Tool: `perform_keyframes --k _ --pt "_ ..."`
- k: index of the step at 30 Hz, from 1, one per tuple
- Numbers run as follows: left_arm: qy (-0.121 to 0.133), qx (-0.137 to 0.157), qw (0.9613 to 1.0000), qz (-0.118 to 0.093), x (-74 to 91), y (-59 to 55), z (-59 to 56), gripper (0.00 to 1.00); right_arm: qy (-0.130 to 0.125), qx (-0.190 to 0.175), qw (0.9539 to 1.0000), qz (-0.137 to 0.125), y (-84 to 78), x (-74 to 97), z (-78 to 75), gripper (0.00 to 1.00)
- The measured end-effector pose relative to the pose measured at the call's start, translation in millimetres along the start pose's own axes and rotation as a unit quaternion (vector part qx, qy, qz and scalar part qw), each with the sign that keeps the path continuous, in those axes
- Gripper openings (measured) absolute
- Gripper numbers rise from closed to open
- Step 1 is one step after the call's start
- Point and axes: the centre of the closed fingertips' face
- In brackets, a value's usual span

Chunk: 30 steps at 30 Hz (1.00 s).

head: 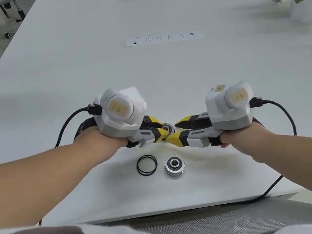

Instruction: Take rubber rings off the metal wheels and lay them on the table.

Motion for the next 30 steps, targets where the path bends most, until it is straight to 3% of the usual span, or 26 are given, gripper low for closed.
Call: perform_keyframes --k 16,24,25,30 --pt "0.003 0.005 1.0000 -0.003 1.4 1.2 -2.7 0.07 -0.005 0.016 0.9998 0.007 -4.5 2.5 3.4 0.18" --pt "0.004 0.011 0.9999 -0.004 0.2 0.6 -0.5 0.07 -0.009 0.018 0.9997 0.013 -8.4 4.8 2.3 0.06" --pt "0.004 0.011 0.9999 -0.004 0.1 0.4 -0.4 0.07 -0.018 0.017 0.9996 0.014 -8.9 5.9 -1.6 0.02" --pt "0.005 0.011 0.9999 -0.004 -0.5 0.0 0.6 0.07 -0.009 -0.005 0.9999 0.012 -9.3 5.2 -0.5 0.00"
Point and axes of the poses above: the centre of the closed fingertips' face, and the gripper's own axes: x roughly backward along the fingers, z roughly to its left, y roughly out of its top, and after that the axes turned 5 degrees about z, right-handed
